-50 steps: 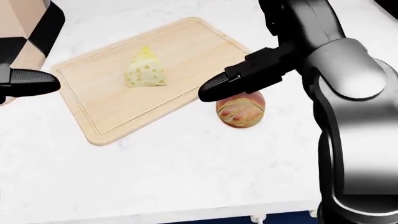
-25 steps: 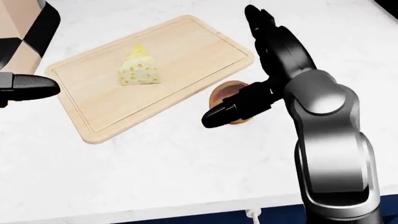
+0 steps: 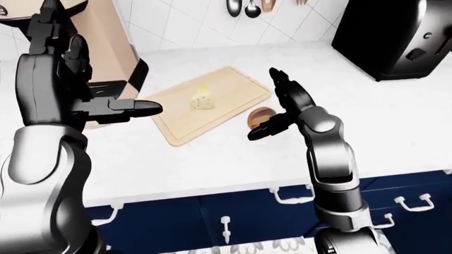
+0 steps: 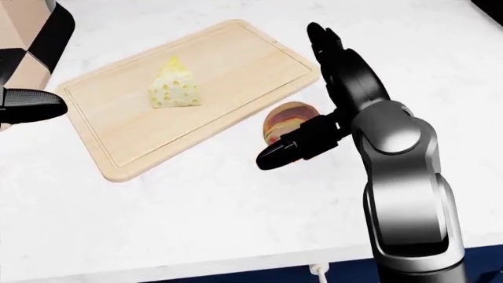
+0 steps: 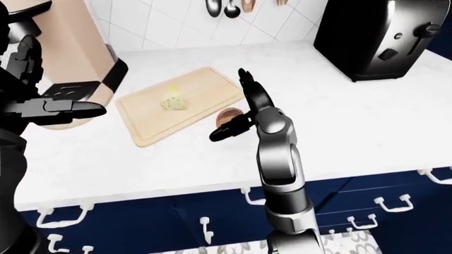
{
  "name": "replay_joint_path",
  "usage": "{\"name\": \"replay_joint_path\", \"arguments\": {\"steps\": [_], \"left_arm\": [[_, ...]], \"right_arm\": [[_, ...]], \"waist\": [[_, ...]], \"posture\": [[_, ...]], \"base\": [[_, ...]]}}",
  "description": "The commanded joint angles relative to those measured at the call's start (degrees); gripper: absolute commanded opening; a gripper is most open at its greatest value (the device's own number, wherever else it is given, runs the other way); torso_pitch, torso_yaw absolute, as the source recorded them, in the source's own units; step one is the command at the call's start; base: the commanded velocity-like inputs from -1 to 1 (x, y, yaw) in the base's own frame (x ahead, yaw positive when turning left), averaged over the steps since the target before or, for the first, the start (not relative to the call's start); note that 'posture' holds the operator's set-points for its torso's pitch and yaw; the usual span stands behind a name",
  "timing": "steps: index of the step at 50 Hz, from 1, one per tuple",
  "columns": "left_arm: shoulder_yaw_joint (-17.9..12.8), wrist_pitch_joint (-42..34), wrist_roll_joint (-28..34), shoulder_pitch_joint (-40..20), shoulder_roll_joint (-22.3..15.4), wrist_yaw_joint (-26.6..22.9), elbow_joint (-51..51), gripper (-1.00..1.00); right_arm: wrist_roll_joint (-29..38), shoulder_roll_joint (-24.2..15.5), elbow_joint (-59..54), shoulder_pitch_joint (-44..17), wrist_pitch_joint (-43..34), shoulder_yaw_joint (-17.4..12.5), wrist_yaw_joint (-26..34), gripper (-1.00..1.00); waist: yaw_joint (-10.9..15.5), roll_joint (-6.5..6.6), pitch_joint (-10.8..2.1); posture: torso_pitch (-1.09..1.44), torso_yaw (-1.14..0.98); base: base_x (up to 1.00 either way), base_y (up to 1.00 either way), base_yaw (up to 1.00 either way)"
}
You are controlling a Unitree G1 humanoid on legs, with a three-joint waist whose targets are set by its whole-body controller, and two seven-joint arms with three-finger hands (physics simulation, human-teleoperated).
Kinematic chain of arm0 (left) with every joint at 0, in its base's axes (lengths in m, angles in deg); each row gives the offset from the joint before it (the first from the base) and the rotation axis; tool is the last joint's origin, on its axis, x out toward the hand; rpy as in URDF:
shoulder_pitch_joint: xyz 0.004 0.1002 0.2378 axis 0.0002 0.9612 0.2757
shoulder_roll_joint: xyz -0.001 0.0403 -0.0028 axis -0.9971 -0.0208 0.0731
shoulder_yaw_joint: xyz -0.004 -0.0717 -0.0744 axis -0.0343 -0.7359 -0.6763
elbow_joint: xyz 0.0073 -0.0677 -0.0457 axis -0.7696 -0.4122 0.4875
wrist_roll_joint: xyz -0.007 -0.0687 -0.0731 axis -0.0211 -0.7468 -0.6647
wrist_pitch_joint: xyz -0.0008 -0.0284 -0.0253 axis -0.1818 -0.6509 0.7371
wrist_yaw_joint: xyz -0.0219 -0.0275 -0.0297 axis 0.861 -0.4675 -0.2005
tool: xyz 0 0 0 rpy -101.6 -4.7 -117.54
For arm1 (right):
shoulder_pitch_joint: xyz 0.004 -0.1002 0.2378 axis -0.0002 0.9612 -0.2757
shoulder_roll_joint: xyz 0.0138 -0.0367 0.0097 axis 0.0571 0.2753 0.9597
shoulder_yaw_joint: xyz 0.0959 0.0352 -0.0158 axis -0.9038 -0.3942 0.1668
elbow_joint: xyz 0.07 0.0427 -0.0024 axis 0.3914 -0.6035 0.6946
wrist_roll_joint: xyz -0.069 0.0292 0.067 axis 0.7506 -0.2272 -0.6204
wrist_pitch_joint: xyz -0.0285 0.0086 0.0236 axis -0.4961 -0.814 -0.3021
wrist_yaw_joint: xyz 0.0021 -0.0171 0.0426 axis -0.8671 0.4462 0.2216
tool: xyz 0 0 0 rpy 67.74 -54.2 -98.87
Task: Place the bread and cheese on the cutting board.
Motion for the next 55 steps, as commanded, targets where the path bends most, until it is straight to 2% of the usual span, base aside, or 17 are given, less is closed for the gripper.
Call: {"name": "replay_joint_path", "arguments": {"steps": [1, 6, 8, 10, 15, 23, 39, 40, 43, 49, 50, 53, 54, 55], "left_arm": [[-0.4, 1.2, -0.7, -1.5, -0.8, 0.7, 1.3, 1.0], [-0.5, 1.5, -1.9, -1.5, -1.3, 1.7, 0.8, 1.0], [-0.2, 2.0, -2.0, -1.2, -1.4, 1.9, 0.5, 1.0], [-0.2, 2.0, -2.1, -1.2, -1.6, 2.0, 0.5, 1.0], [-0.4, 1.8, -2.4, -1.3, -1.9, 2.1, 0.5, 1.0], [-0.7, 1.7, -2.8, -1.3, -2.2, 2.3, 0.7, 1.0], [-0.9, 1.5, -3.8, -1.2, -2.6, 3.1, 0.8, 1.0], [-1.0, 1.4, -3.9, -1.3, -2.6, 3.1, 0.9, 1.0], [-1.0, 1.5, -3.9, -1.3, -2.7, 3.1, 0.6, 1.0], [-1.6, 1.6, -4.6, -1.7, -3.1, 3.1, 0.1, 1.0], [-1.6, 1.5, -4.7, -1.7, -3.2, 3.2, 0.2, 1.0], [-1.8, 1.2, -5.2, -1.8, -3.4, 3.4, 0.5, 1.0], [-1.9, 1.1, -5.4, -1.8, -3.5, 3.5, 0.5, 1.0], [-2.0, 1.1, -5.5, -1.9, -3.6, 3.6, 0.5, 1.0]], "right_arm": [[0.3, -0.2, 1.8, -1.8, 1.8, -0.3, -0.6, 1.0], [1.0, -0.4, 1.6, -1.6, 2.1, 0.1, -0.4, 0.99], [1.6, -0.4, 1.8, -1.7, 2.1, 0.3, -0.3, 0.87], [1.9, -0.3, 1.8, -1.6, 2.1, 0.3, 0.0, 0.57], [3.4, -0.5, 3.7, -1.5, 1.8, 0.4, 0.4, 0.38], [3.7, -0.2, 3.5, -0.7, 2.5, 0.2, 1.1, 0.39], [9.6, -0.2, 5.0, 0.4, 0.5, 1.4, 5.6, 0.4], [10.0, -0.1, 5.0, 0.3, 0.4, 1.4, 5.7, 0.35], [10.3, 0.2, 4.6, 0.3, 0.9, 1.3, 5.9, 0.04], [11.6, 0.3, 4.6, 0.3, 0.9, 1.4, 6.4, -0.19], [12.0, 0.2, 4.6, 0.3, 0.8, 1.5, 6.6, -0.46], [12.4, 0.2, 4.5, 0.6, 1.5, 1.3, 6.4, -0.65], [13.3, 0.1, 4.6, 0.5, 1.5, 1.5, 6.2, -0.98], [13.3, 0.2, 4.7, 0.6, 1.5, 1.4, 6.4, -1.0]], "waist": [[0.0, 0.15, -1.37], [0.0, 0.18, -1.41], [0.0, 0.2, -1.43], [0.0, 0.22, -1.43], [0.0, 0.21, -1.41], [-0.1, 0.24, -1.37], [-0.1, 0.33, -1.28], [-0.1, 0.35, -1.28], [-0.1, 0.39, -1.31], [-0.1, 0.45, -1.32], [-0.1, 0.47, -1.33], [-0.1, 0.52, -1.33], [-0.1, 0.52, -1.34], [-0.1, 0.52, -1.34]], "posture": [[0.0, 0.0], [0.0, 0.0], [0.0, 0.0], [0.0, 0.0], [0.0, 0.0], [0.0, 0.0], [0.0, 0.0], [0.0, 0.0], [0.0, 0.0], [0.0, 0.0], [0.0, 0.0], [0.0, 0.0], [0.0, 0.0], [0.0, 0.0]], "base": [[0.0, 0.0, 0.0], [0.0, 0.0, 0.0], [0.0, 0.0, 0.0], [0.0, 0.0, 0.0], [0.0, 0.0, 0.0], [0.0, 0.0, 0.0], [0.0, 0.0, 0.0], [0.0, 0.0, 0.0], [0.0, 0.0, 0.0], [0.0, 0.0, 0.0], [0.0, 0.0, 0.0], [0.0, 0.0, 0.0], [0.0, 0.0, 0.0], [0.0, 0.0, 0.0]]}}
